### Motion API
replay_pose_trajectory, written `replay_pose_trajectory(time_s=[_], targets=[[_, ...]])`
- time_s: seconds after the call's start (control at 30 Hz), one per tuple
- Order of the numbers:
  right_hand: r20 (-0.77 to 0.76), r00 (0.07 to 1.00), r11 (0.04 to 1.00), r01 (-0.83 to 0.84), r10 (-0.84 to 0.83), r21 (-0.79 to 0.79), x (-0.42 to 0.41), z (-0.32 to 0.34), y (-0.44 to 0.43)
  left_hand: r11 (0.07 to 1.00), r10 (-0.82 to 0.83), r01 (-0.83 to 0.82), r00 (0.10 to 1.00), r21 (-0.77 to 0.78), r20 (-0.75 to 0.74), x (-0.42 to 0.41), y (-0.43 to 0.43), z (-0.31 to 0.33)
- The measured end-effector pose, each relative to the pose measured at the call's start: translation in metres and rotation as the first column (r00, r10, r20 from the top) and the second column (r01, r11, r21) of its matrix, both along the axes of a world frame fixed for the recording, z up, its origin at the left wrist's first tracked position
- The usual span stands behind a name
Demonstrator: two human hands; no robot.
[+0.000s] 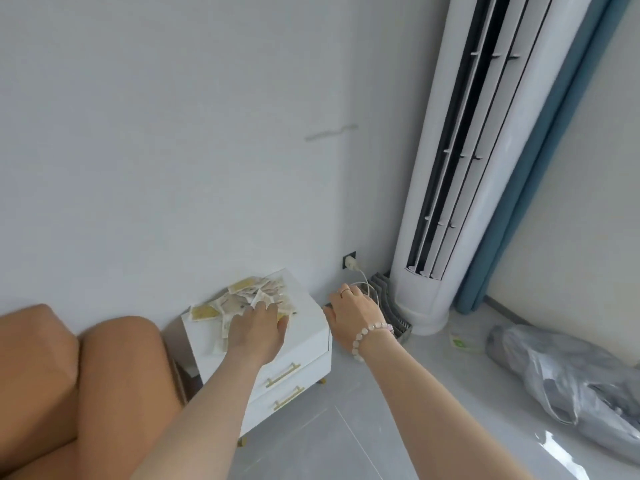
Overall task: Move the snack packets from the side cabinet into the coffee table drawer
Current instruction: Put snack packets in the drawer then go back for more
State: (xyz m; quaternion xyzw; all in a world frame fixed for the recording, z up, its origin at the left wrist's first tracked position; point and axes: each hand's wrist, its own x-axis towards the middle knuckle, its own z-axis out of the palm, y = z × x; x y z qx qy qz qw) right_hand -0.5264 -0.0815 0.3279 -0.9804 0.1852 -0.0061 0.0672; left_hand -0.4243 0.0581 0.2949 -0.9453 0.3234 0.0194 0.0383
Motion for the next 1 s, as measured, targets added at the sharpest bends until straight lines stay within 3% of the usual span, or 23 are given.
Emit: replay_pose_trajectory(time_s=[0.1,0.2,0.27,0.4,0.53,0.6,0.73,0.83,1.0], targets=[[0.001,0.997,0.997,-0.073,0.073,0.006,0.046,-0.005,-0.009,0.975,0.164,-0.182,0.977,-0.131,-0.139,0.039,0.003,-0.012],[-0.010,0.992,0.992,-0.127,0.127,0.000,0.099,-0.016,-0.027,0.813,0.339,-0.483,0.847,-0.325,-0.410,0.086,-0.003,-0.020],[-0.010,0.988,0.988,-0.152,0.152,0.018,0.137,-0.025,-0.042,0.738,0.374,-0.573,0.787,-0.356,-0.491,0.119,-0.011,-0.029],[-0.038,0.971,0.971,-0.234,0.236,0.050,0.212,-0.046,-0.074,0.735,0.439,-0.624,0.737,-0.267,-0.514,0.184,-0.029,-0.057],[-0.081,0.971,0.972,-0.218,0.225,0.083,0.288,-0.068,-0.121,0.763,0.528,-0.633,0.726,-0.128,-0.441,0.249,-0.050,-0.080],[-0.123,0.970,0.977,-0.201,0.209,0.077,0.321,-0.080,-0.138,0.696,0.625,-0.714,0.653,-0.073,-0.428,0.276,-0.054,-0.087],[-0.202,0.962,0.983,-0.173,0.183,0.069,0.378,-0.109,-0.158,0.470,0.761,-0.880,0.441,-0.064,-0.475,0.309,-0.055,-0.114],[-0.304,0.933,0.980,-0.163,0.191,0.117,0.397,-0.140,-0.152,0.357,0.826,-0.933,0.294,0.042,-0.481,0.316,-0.048,-0.142],[-0.547,0.836,0.947,0.145,0.038,0.287,0.402,-0.207,-0.134,0.256,0.871,-0.950,0.145,0.181,-0.469,0.328,-0.043,-0.183]])
